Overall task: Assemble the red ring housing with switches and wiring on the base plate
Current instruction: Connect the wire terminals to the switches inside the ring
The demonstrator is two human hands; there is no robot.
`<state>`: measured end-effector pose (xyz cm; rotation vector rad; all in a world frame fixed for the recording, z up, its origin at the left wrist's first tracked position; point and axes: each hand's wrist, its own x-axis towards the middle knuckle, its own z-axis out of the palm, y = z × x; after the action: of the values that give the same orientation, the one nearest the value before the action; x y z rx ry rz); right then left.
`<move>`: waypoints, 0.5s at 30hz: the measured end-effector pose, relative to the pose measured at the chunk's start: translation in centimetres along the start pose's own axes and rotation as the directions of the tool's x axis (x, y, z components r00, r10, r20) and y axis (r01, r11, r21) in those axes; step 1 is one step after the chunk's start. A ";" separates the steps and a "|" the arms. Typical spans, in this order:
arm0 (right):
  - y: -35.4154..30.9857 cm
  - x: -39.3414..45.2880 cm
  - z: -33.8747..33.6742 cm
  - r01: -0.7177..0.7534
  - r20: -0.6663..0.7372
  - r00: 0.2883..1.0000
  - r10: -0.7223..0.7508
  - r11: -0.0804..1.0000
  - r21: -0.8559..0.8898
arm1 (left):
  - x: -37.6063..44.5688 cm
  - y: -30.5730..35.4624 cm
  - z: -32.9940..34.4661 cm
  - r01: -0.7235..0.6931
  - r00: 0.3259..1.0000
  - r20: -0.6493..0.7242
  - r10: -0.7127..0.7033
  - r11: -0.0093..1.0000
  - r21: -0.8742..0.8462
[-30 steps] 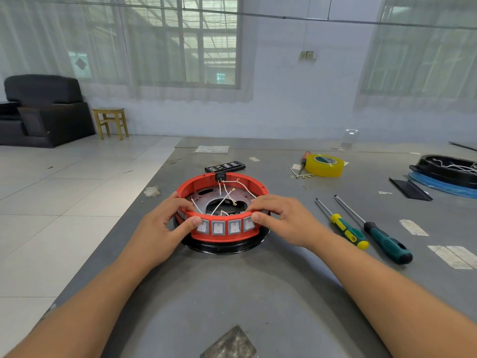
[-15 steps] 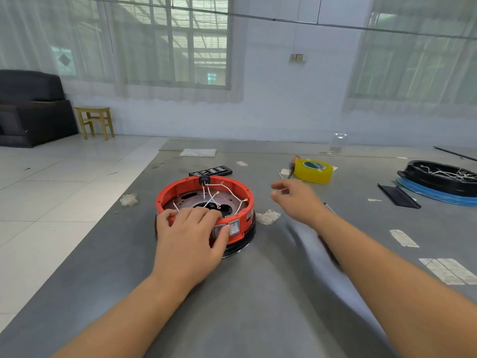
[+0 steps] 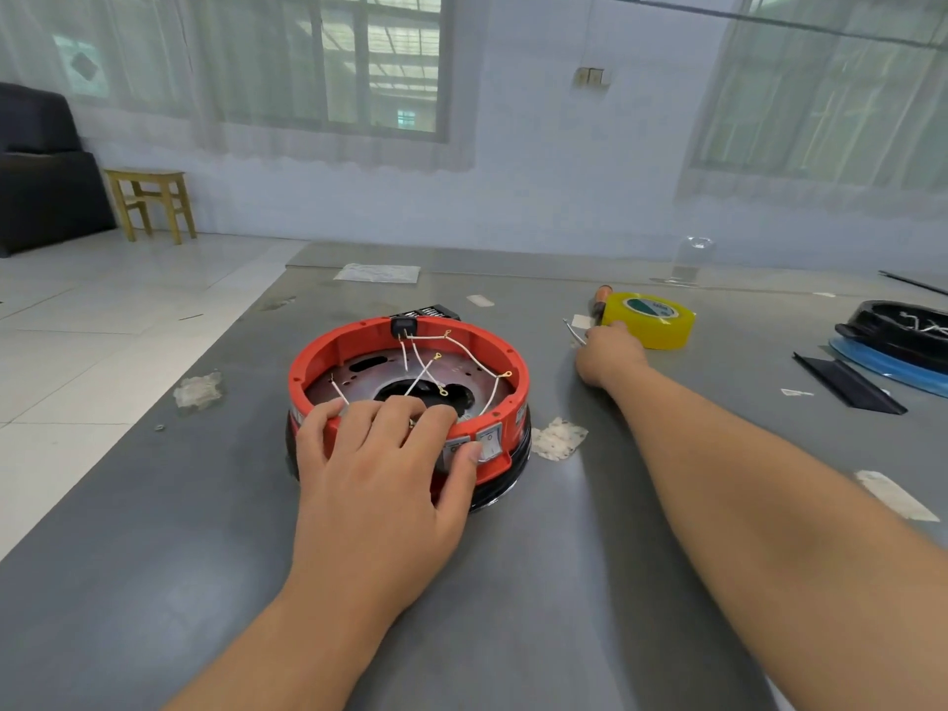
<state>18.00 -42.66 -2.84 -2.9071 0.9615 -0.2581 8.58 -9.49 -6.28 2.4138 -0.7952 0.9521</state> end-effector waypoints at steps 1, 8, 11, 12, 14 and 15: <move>-0.1 0.4 0.2 -0.024 -0.009 1.000 0.024 1.000 0.000 | 0.0 0.0 0.0 0.004 1.000 -0.002 -0.004 1.000 -0.011; -1.0 0.4 1.1 -0.058 -0.151 0.987 0.054 0.998 -0.023 | 0.1 0.2 -0.4 0.020 0.999 0.040 -0.019 0.999 -0.045; -1.5 -0.5 0.9 -0.043 -0.168 0.985 0.037 0.999 -0.031 | 0.0 0.2 -0.6 0.024 0.999 0.044 -0.021 0.998 -0.050; -1.7 -0.9 0.7 -0.037 -0.156 0.987 0.033 0.999 -0.023 | 0.0 0.2 -0.6 0.022 0.999 0.045 -0.020 0.999 -0.047; -2.1 -1.8 0.2 -0.048 -0.106 0.993 0.049 0.999 0.012 | 0.0 0.2 -0.7 0.021 0.999 0.047 -0.019 0.999 -0.045; -2.2 -2.5 -0.2 -0.060 -0.073 0.995 0.062 0.998 0.037 | 0.0 0.2 -0.8 0.018 0.999 0.044 -0.016 0.999 -0.044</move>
<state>17.31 -39.44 -2.71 -2.8498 1.0442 -0.3776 8.03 -9.20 -5.67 2.4070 -0.8015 0.8684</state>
